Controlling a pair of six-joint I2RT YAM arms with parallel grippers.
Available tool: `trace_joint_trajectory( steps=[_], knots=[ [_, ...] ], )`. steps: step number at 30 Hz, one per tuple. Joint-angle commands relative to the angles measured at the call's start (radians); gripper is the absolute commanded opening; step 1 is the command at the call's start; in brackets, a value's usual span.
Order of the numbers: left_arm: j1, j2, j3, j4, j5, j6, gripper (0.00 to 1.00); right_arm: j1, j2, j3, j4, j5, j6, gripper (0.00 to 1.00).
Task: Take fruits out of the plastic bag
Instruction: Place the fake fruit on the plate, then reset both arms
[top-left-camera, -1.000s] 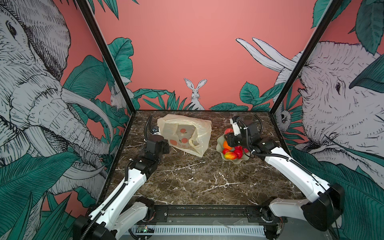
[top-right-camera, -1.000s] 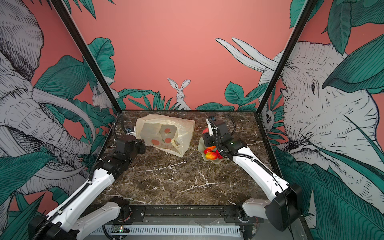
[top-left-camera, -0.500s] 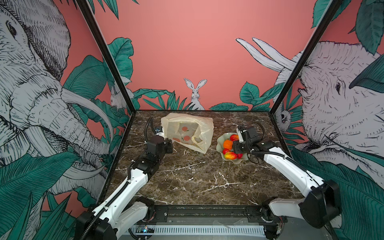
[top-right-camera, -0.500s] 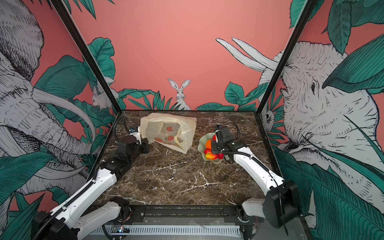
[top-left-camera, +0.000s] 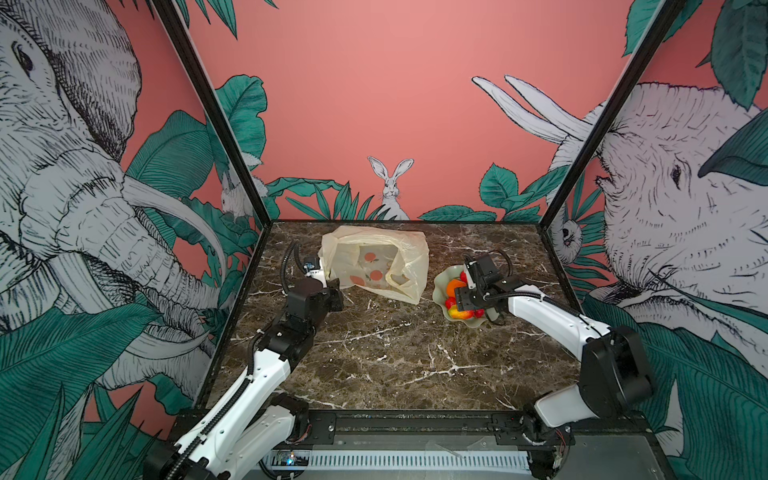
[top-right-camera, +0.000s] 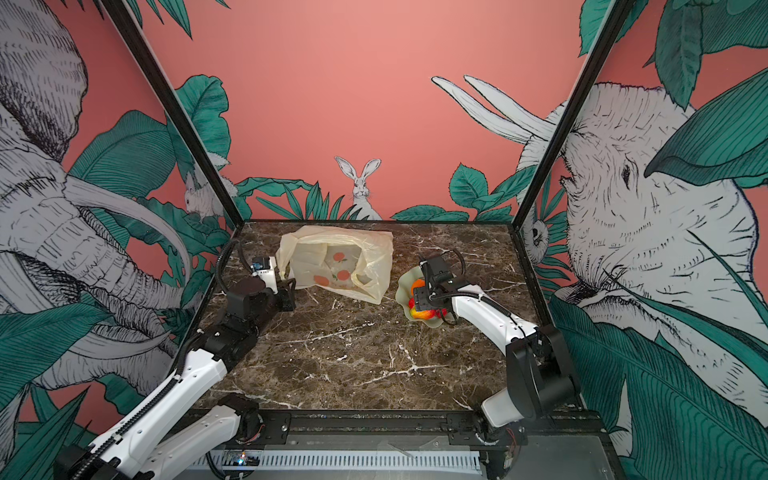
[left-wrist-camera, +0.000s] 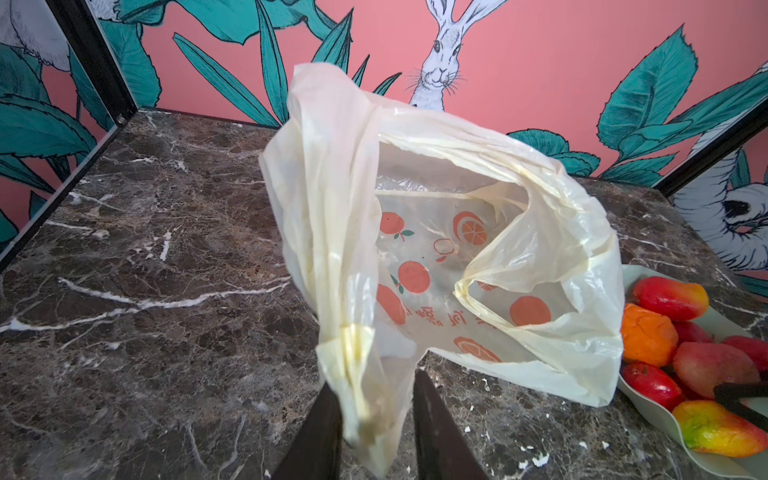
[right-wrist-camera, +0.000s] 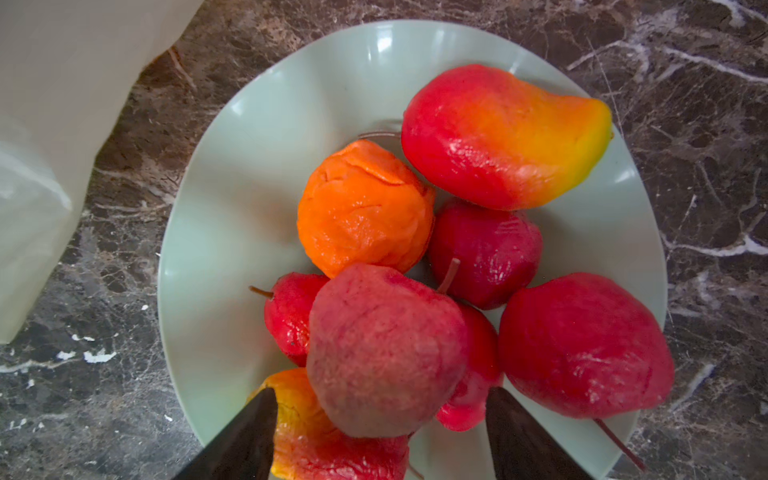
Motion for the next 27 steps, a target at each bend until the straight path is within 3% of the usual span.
trace_joint_trajectory(
  steps=[1,15,21,27],
  knots=[
    [0.004,-0.011,-0.007,0.011,0.013,-0.021,0.34,-0.005,0.005,0.019,0.005,0.012,-0.005,0.79],
    [0.004,-0.052,0.075,-0.055,0.071,-0.043,0.5,-0.006,-0.146,0.009,0.056,0.043,-0.013,0.8],
    [0.003,-0.104,0.086,-0.119,0.064,-0.052,0.51,-0.005,-0.22,-0.003,0.123,0.086,-0.027,0.8],
    [0.003,-0.205,0.132,-0.199,-0.023,-0.014,0.51,-0.008,-0.298,-0.023,0.235,0.296,-0.038,0.85]
  ],
)
